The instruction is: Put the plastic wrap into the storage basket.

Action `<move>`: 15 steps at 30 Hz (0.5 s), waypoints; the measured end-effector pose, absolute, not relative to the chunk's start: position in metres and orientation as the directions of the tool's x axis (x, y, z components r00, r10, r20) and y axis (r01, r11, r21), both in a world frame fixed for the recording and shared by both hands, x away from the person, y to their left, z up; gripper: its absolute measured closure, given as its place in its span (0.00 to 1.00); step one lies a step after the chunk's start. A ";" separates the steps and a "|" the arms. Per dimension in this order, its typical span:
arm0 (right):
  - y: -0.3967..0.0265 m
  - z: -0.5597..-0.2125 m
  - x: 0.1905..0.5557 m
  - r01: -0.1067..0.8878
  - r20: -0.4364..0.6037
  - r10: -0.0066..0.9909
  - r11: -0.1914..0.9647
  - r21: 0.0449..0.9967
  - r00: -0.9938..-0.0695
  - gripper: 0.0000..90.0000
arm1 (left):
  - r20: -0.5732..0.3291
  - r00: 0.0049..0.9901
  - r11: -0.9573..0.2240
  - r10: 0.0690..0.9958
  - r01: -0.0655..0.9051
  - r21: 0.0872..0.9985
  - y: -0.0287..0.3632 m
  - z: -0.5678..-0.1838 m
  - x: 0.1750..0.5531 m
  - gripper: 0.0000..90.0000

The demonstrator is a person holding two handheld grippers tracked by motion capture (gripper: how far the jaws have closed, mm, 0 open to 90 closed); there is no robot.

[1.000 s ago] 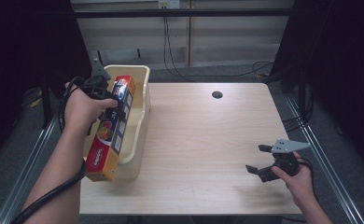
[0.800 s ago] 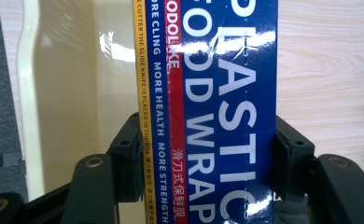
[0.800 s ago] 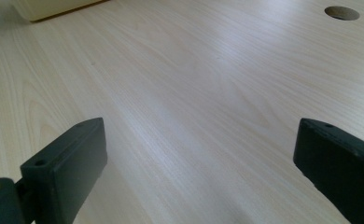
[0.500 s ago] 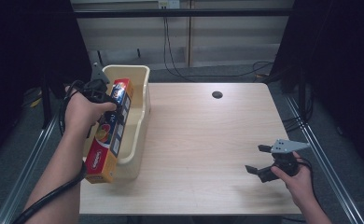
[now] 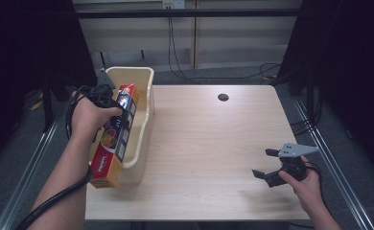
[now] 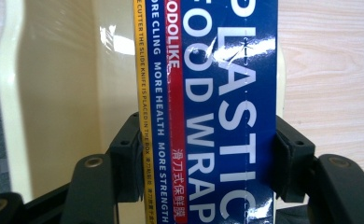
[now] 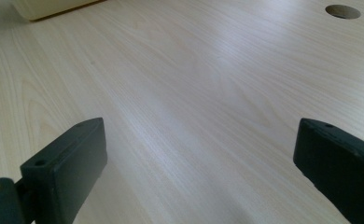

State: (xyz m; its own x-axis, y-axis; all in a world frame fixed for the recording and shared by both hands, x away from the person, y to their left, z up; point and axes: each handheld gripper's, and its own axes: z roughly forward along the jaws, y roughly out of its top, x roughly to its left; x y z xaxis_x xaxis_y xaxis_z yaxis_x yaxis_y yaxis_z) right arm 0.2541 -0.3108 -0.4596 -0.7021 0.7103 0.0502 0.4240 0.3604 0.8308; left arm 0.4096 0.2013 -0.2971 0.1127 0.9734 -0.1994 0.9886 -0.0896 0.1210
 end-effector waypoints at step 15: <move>-0.309 -0.461 0.255 0.425 0.050 0.705 0.367 0.827 -0.707 0.03 | -0.205 0.119 -0.099 0.972 0.990 0.103 0.195 -0.314 0.416 0.45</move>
